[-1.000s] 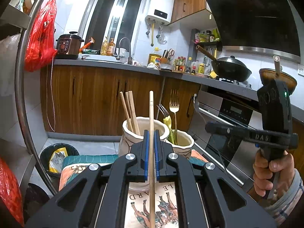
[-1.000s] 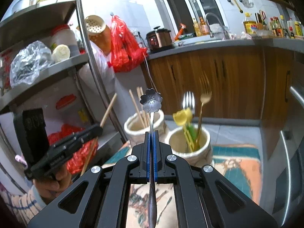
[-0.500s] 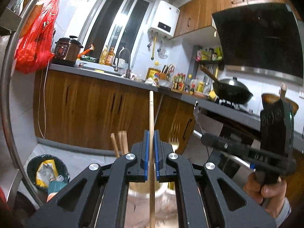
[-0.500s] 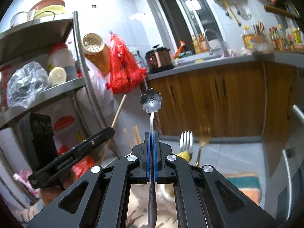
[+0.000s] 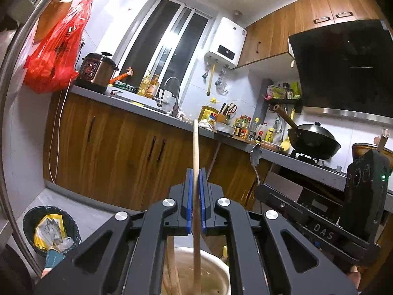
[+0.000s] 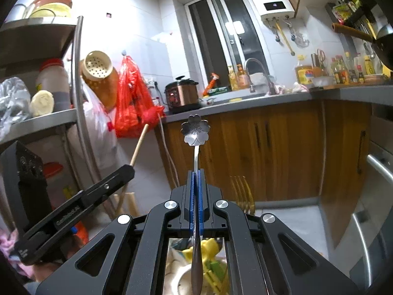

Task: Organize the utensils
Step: 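Carry chopstick over taller pot with left tool while right carries silver spoon over smaller pot, then lower and release chopstick into taller pot with left tool while right releases spoon into smaller pot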

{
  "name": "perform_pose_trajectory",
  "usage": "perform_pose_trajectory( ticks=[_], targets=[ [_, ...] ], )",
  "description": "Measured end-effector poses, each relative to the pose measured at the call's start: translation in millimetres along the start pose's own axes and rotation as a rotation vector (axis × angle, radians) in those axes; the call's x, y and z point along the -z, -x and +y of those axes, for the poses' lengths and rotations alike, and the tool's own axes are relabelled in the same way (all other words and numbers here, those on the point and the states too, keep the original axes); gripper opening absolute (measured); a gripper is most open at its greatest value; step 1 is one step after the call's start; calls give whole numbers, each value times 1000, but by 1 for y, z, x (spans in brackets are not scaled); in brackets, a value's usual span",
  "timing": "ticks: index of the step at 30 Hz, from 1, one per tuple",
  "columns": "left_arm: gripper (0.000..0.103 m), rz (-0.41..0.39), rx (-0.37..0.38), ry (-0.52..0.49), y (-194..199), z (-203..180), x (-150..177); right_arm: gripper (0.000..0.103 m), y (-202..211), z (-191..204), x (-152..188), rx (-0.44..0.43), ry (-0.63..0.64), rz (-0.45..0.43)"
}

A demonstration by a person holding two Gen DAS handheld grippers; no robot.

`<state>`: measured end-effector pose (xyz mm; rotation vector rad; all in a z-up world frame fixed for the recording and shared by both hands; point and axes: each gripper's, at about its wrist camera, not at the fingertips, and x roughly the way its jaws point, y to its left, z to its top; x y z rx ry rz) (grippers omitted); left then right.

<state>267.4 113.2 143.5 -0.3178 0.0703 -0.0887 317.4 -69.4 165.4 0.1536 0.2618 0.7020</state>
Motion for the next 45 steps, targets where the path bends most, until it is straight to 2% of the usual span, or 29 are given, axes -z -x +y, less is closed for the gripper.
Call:
perform_pose_trajectory(
  ticks=[8, 12, 23, 29, 34, 45],
  targets=[
    [5, -27, 48, 13, 1, 3, 14, 4, -9, -16, 14, 12, -17, 18],
    [5, -20, 49, 3, -2, 0, 22, 4, -10, -20, 19, 15, -25, 28],
    [5, -54, 46, -38, 13, -3, 37, 4, -4, -5, 41, 29, 56, 86],
    [5, -50, 75, 42, 12, 7, 28, 4, -1, -5, 48, 32, 60, 106],
    [5, -78, 109, 127, 16, 19, 18, 4, -1, -7, 48, 39, 55, 82],
    [5, -81, 93, 156, 11, 22, 14, 4, -5, -16, 57, 43, 44, 105]
  ],
)
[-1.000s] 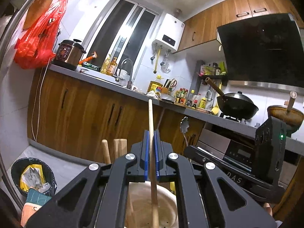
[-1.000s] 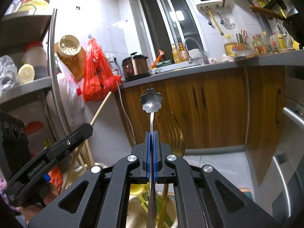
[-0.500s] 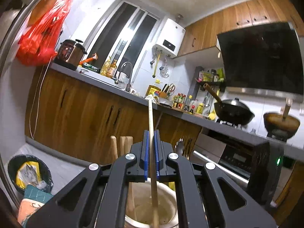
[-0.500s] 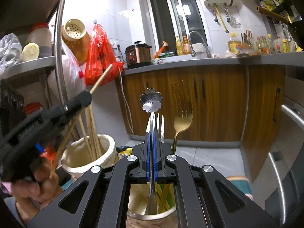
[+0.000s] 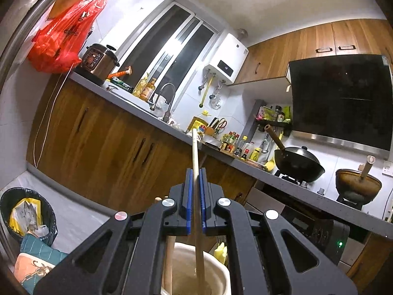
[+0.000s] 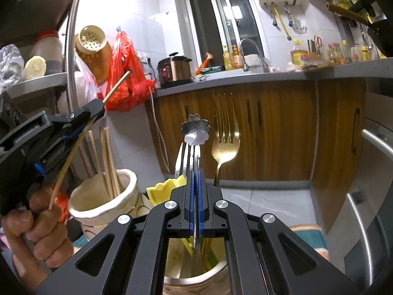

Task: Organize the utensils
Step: 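Lower and release chopstick into taller pot with left tool while right releases spoon into smaller pot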

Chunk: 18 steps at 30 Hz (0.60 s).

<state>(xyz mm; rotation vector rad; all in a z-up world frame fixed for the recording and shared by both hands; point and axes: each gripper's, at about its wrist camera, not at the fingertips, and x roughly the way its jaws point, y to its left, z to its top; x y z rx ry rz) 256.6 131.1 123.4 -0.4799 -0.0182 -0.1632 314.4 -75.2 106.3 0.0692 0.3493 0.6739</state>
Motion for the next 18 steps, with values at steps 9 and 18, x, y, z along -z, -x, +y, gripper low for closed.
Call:
perform_pose_trajectory(
  ticks=[9, 18],
  targets=[
    [5, -8, 21, -42, 3, -12, -1, 4, -1, 0, 4, 15, 16, 18],
    [5, 4, 49, -95, 4, -25, 5, 8, 6, -4, 4, 5, -6, 22]
  ],
)
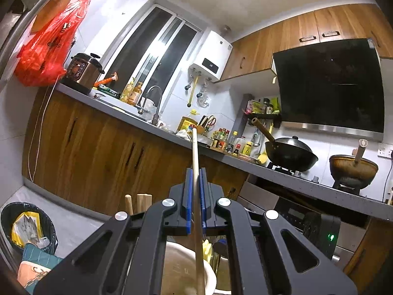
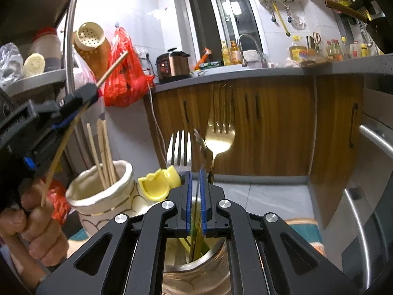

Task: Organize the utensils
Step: 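Lower and release chopstick into taller pot with left tool while right releases spoon into smaller pot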

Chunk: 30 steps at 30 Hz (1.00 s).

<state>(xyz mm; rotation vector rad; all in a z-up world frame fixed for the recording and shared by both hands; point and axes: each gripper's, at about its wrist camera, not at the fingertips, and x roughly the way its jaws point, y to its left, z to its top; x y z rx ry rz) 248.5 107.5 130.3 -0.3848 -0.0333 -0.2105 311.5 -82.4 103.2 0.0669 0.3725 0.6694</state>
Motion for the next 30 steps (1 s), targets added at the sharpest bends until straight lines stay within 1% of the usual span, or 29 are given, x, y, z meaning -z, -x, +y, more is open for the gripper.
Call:
perform_pose_trajectory(
  ticks=[4, 8, 11, 19, 21, 24, 26, 28, 30],
  targets=[
    [5, -3, -10, -4, 1, 0, 1, 10, 3, -3, -2, -6, -17, -10],
    [5, -18, -47, -7, 3, 2, 1, 11, 5, -5, -3, -7, -27, -17],
    [5, -25, -52, 2, 3, 4, -3, 11, 8, -6, -4, -11, -35, -23],
    [5, 15, -12, 34, -5, 5, -5, 11, 12, -4, -7, -20, -39, -30],
    [5, 3, -4, 34, -3, 3, -6, 11, 12, -4, -8, -24, -43, -33],
    [5, 3, -12, 24, 1, 1, -8, 11, 13, -4, -9, -24, -43, -35],
    [5, 19, -21, 15, 2, 3, -8, 11, 14, -5, -10, -27, -45, -38],
    [5, 62, -17, 24, -1, 8, -7, 11, 17, -7, -12, -34, -55, -46],
    [5, 58, -17, 39, 1, 12, -6, 11, 20, -7, -15, -36, -58, -57]
  ],
)
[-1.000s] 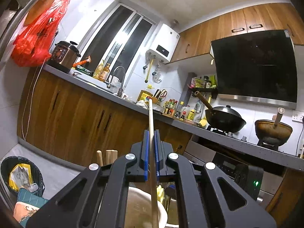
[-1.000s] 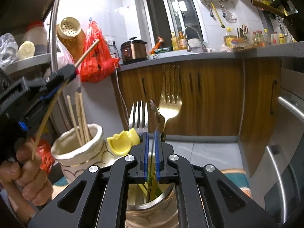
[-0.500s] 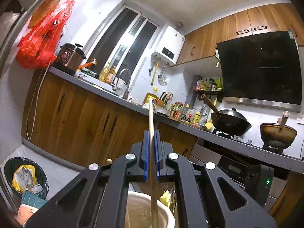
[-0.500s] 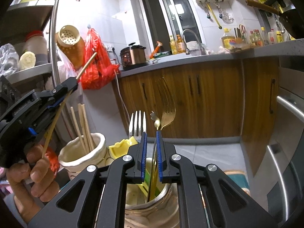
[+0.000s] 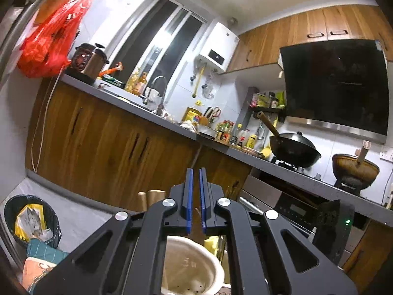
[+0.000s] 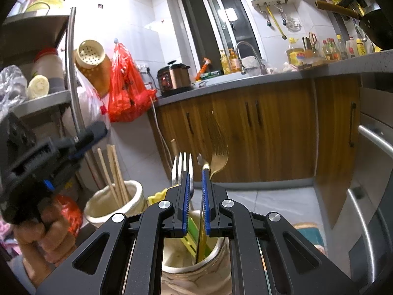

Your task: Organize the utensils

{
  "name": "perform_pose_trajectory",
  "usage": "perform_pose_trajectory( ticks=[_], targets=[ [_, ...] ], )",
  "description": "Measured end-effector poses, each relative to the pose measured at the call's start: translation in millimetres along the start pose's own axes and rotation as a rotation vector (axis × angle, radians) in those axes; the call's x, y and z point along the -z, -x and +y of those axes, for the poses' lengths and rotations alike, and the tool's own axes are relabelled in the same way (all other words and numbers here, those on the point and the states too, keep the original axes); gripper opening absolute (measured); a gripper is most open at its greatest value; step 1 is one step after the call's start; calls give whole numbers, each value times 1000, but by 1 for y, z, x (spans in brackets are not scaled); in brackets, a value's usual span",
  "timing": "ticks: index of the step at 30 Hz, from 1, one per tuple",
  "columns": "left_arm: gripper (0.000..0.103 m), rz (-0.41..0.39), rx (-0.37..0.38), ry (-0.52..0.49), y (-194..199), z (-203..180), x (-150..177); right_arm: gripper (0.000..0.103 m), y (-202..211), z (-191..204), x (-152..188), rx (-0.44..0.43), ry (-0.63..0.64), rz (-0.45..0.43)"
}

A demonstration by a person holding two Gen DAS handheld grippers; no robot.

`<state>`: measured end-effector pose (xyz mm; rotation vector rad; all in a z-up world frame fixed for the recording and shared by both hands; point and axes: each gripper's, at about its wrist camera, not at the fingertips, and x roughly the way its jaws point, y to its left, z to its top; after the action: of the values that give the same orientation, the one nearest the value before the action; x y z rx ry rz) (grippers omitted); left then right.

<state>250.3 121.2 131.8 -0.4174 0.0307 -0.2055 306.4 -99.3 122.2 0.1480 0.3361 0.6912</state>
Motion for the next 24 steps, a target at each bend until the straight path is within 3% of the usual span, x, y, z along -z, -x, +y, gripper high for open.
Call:
perform_pose_trajectory(
  ticks=[2, 4, 6, 7, 10, 14, 17, 18, 21, 24],
  targets=[
    [5, 3, 20, 23, 6, 3, -3, 11, 3, 1, -2, -1, 3, -7],
    [20, -12, 16, 20, 17, 3, -6, 11, 8, 0, -6, 1, 6, -20],
    [77, -41, 3, 24, 32, 4, -9, 11, 13, 0, -9, 0, 4, -30],
    [84, -66, -9, 24, 44, 4, -10, 11, 16, -1, -10, -3, 3, -35],
    [87, -52, -38, 11, 68, 4, -7, 19, 27, 1, -12, -11, -1, -41],
    [96, -5, -105, -26, 95, 0, 8, 19, 39, 10, -3, -1, 11, -12],
    [97, 32, -151, -106, 108, -11, 23, 19, 45, 17, 7, 9, 27, 17],
    [97, 44, -160, -120, 110, -13, 26, 24, 48, 21, 11, 16, 36, 28],
    [97, 61, -186, -164, 117, -19, 38, 56, 58, 27, 21, 18, 55, 34],
    [97, 87, -224, -191, 122, -24, 51, 58, 69, 33, 34, 38, 78, 51]
  ],
)
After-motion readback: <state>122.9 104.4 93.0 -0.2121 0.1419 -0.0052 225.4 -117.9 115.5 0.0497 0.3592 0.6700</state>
